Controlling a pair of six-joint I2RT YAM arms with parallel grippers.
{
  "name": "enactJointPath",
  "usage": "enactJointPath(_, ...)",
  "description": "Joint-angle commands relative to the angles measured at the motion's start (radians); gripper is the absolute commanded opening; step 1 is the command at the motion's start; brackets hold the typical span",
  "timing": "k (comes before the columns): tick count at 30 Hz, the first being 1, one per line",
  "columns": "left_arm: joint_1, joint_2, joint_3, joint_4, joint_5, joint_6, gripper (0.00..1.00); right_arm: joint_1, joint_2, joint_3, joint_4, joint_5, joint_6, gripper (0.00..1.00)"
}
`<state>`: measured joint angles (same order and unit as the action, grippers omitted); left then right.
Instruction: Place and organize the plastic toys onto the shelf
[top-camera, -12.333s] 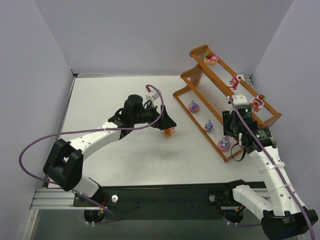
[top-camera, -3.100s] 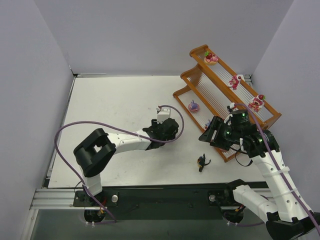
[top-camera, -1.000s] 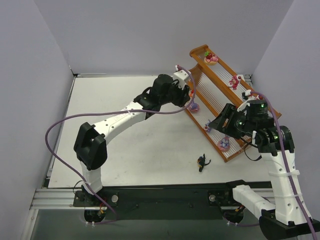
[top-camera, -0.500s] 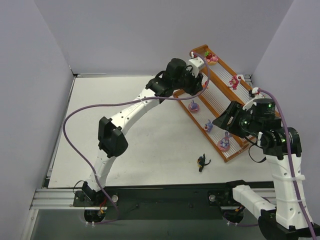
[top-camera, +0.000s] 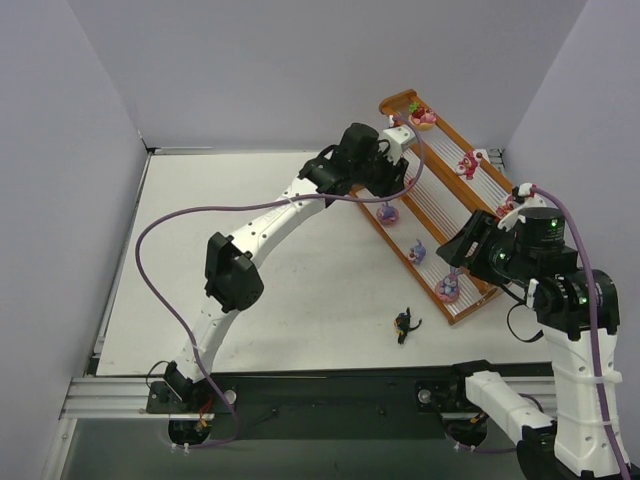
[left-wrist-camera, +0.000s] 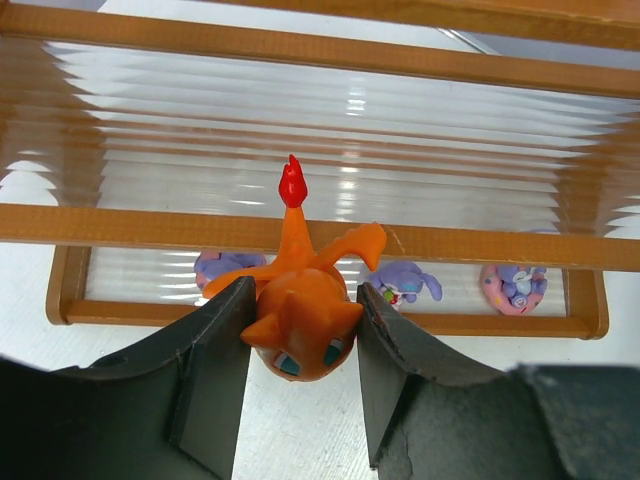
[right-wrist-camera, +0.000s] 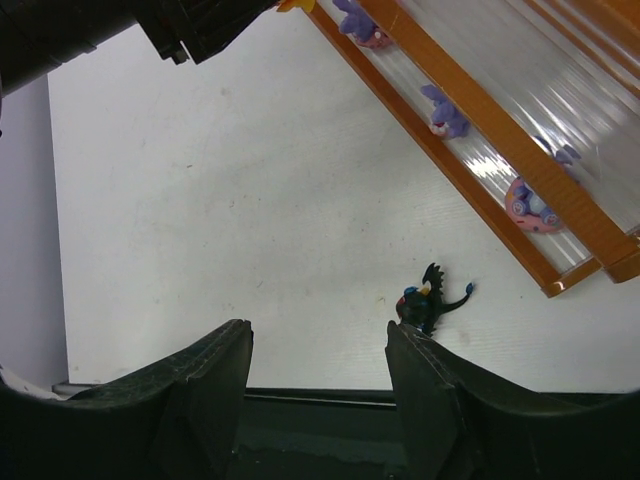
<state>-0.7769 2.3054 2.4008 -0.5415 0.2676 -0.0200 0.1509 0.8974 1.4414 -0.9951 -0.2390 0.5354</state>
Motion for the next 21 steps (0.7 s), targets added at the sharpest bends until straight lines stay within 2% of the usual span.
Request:
enactJointPath(1, -0.018, -0.005, 0.060, 0.093, 0.041, 0.014, 0.00, -0.007, -0.018, 0.020, -0.071, 0.041, -0.003, 0.57)
enactJointPath(8, -0.030, 0.040, 0.084, 0.159, 0.090, 0.003, 0.00, -0.007, -0.034, 0.016, -0.096, 0.059, 0.003, 0.57)
enactJointPath(21, -0.056, 0.112, 0.126, 0.247, 0.064, -0.017, 0.00, -0.005, -0.080, 0.028, -0.139, 0.084, 0.020, 0.57)
